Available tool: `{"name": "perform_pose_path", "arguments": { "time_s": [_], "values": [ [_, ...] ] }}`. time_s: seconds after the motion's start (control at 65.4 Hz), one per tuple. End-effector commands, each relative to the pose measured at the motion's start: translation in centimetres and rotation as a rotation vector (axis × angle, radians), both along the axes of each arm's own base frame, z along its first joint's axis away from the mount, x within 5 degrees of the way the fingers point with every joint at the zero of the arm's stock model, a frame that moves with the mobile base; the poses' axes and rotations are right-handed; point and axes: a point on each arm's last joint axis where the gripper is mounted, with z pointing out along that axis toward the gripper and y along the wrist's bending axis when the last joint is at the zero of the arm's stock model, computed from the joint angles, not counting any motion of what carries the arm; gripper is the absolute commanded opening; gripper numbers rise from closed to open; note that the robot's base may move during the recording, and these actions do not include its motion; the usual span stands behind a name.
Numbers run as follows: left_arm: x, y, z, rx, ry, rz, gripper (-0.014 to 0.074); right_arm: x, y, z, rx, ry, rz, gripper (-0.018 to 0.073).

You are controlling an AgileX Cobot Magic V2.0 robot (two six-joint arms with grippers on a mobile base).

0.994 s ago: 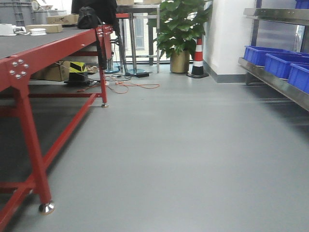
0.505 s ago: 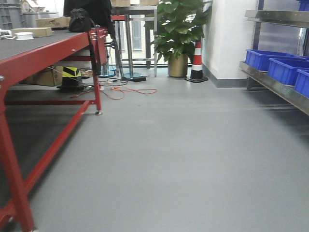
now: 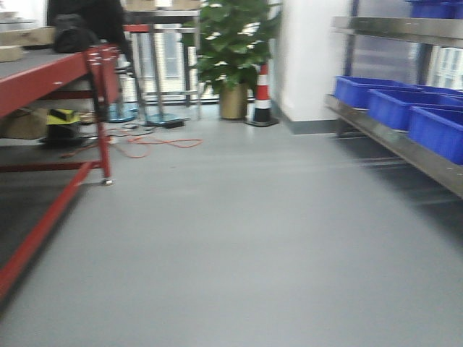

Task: Place valve from conveyor to right shelf box
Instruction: 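Drive the base toward the steel shelf of blue boxes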

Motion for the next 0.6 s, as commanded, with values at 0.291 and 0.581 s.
{"name": "perform_pose_path", "arguments": {
  "time_s": [0.291,0.581],
  "values": [
    [-0.18,-0.11,1.04,-0.021,-0.076,-0.001,-0.0111,-0.2,-0.11,1.3,0.0,-0.101,-0.009,-0.0154],
    [-0.18,-0.11,1.04,-0.021,-0.076,-0.001,-0.0111,-0.2,-0.11,1.3,0.0,-0.101,-0.009,-0.0154]
  ]
}}
